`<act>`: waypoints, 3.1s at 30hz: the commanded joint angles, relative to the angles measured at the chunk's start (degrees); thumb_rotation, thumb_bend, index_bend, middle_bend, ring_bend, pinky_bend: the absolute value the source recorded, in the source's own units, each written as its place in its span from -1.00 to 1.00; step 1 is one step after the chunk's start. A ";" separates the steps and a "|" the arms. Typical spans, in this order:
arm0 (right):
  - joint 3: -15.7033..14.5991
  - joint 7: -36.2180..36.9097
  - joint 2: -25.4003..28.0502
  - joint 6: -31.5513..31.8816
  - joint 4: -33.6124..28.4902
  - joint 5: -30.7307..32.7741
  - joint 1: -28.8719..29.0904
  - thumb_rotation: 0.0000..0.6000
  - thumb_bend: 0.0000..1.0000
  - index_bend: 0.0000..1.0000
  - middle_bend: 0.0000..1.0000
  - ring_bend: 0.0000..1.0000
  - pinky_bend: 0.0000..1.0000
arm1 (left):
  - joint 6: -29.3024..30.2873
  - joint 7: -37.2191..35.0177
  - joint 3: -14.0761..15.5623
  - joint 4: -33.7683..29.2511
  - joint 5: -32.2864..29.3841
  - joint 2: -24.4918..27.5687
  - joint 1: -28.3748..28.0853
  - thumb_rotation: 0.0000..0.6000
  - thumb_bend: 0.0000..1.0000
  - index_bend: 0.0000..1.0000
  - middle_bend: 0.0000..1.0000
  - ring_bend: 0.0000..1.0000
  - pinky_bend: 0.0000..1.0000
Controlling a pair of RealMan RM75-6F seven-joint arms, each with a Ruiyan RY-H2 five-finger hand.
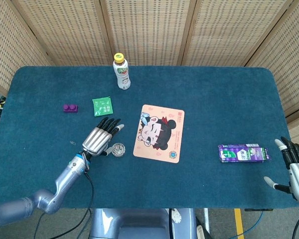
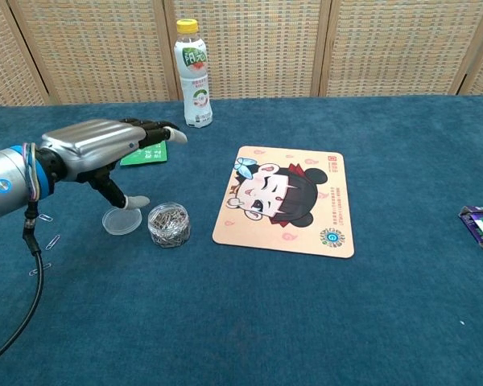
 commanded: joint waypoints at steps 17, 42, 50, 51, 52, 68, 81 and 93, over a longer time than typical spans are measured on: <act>-0.39 -2.15 -0.54 -0.19 -0.68 -0.61 0.16 1.00 -1.00 -0.99 -1.00 -1.00 -1.00 | -1.33 -16.42 6.72 16.18 1.75 4.96 6.65 1.00 -0.39 -0.11 -1.00 -1.00 -1.00; -0.34 -2.48 -0.87 -1.32 -0.38 0.19 0.68 1.00 -1.00 -0.99 -1.00 -1.00 -1.00 | -2.23 -25.39 7.10 30.03 5.09 -1.79 6.58 1.00 -0.33 0.05 -1.00 -1.00 -1.00; -0.33 -2.50 -0.84 -1.32 -0.37 0.31 0.67 1.00 -1.00 -0.99 -1.00 -1.00 -1.00 | -3.64 -24.02 7.14 30.56 4.91 -2.48 6.26 1.00 -0.31 0.05 -1.00 -1.00 -1.00; -0.34 -2.53 -0.85 -1.35 -0.38 0.29 0.69 1.00 -1.00 -0.99 -1.00 -1.00 -1.00 | -3.70 -23.90 7.11 30.63 4.90 -2.55 6.23 1.00 -0.30 0.05 -1.00 -1.00 -1.00; -0.35 -2.59 -0.87 -1.38 -0.39 0.28 0.71 1.00 -1.00 -0.99 -1.00 -1.00 -1.00 | -3.83 -23.76 7.06 30.71 4.88 -2.67 6.14 1.00 -0.30 0.05 -1.00 -1.00 -1.00; -0.39 -2.77 -0.91 -1.45 -0.33 0.45 0.71 1.00 -1.00 -0.99 -1.00 -1.00 -1.00 | -5.70 -20.73 6.48 30.92 4.20 -4.19 5.19 1.00 -0.24 0.10 -1.00 -1.00 -1.00; -0.40 -2.24 -0.76 -1.15 -0.28 0.29 0.59 1.00 -1.00 -0.99 -1.00 -1.00 -1.00 | -6.20 -18.64 6.16 29.40 3.28 -3.55 5.43 1.00 -0.16 0.41 -1.00 -1.00 -1.00; -0.33 -1.62 -0.57 -1.02 -0.32 0.32 0.53 1.00 -1.00 -0.99 -1.00 -1.00 -1.00 | 1.30 -20.24 3.32 17.71 5.96 3.38 4.78 1.00 -0.14 0.46 -1.00 -1.00 -1.00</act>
